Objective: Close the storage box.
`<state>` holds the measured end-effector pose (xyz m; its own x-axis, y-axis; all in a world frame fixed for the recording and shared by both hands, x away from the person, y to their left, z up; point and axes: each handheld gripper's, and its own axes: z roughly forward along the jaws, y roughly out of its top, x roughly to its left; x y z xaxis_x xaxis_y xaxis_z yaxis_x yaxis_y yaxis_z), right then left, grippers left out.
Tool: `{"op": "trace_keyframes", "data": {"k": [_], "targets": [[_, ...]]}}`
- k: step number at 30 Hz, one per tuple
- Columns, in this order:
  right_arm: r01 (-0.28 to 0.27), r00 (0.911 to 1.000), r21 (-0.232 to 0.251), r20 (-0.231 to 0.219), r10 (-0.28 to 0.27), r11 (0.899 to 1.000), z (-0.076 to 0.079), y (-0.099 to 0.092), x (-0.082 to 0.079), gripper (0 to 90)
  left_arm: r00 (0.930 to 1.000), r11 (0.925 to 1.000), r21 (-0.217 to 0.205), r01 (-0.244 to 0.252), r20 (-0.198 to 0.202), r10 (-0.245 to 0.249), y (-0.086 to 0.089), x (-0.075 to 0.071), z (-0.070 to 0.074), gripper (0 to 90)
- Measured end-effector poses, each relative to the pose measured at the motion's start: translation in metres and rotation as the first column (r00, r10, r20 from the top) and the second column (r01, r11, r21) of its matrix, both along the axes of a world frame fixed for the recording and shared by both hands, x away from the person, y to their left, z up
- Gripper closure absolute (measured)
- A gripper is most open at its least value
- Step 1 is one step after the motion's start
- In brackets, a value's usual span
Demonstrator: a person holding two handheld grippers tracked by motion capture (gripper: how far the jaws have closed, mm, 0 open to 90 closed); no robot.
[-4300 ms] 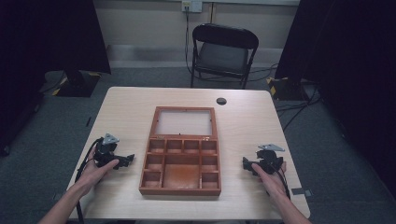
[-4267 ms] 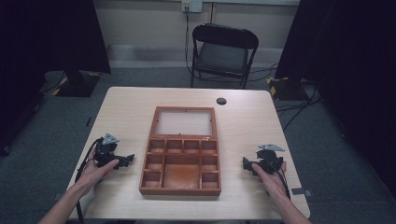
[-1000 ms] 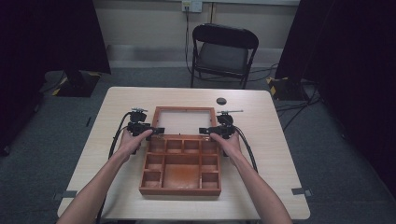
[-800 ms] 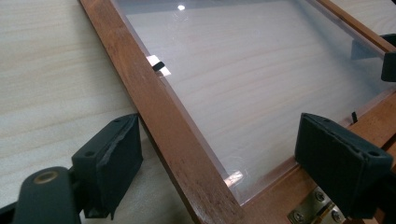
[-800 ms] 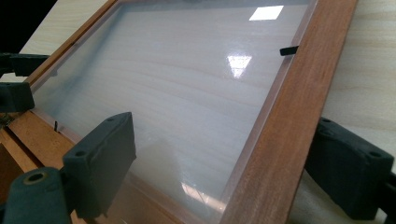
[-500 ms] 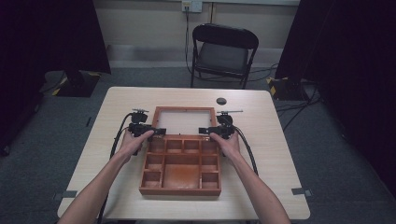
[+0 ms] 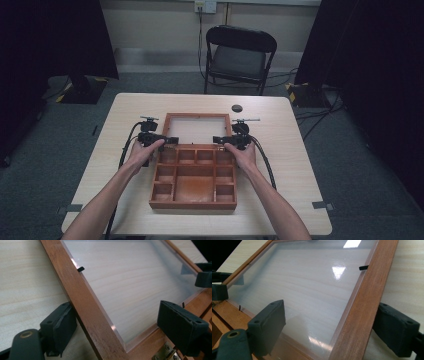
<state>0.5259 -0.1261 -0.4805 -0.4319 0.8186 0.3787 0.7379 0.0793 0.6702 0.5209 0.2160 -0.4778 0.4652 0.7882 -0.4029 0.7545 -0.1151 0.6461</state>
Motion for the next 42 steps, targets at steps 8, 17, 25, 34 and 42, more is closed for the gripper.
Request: {"op": "trace_keyframes", "data": {"k": [8,17,25,34,42], "targets": [[-0.008,0.9982,-0.059,0.059,0.011,0.998,0.009,0.004,-0.003,14.2,0.9986,0.9980,0.063,0.010,0.052,-0.013,-0.004,-0.002,0.010,17.6],[0.011,0.9963,-0.051,0.086,-0.007,0.999,0.012,0.003,-0.004,19.3,0.9985,0.9983,0.058,-0.004,0.055,0.000,0.002,-0.002,0.014,25.7],[0.016,0.9935,-0.067,0.113,-0.008,0.998,0.024,-0.001,-0.007,29.7,0.9952,0.9983,0.058,-0.004,0.098,-0.002,0.004,-0.004,0.021,32.5],[-0.008,0.9924,-0.055,0.122,0.015,0.998,0.038,-0.009,-0.010,32.6,0.9889,0.9988,0.048,-0.014,0.149,0.007,0.001,-0.007,0.030,35.0],[-0.018,0.9905,-0.012,0.136,0.019,1.000,0.049,-0.014,-0.016,34.9,0.9844,0.9990,0.045,0.004,0.176,-0.011,0.005,-0.011,0.041,41.8]]}}
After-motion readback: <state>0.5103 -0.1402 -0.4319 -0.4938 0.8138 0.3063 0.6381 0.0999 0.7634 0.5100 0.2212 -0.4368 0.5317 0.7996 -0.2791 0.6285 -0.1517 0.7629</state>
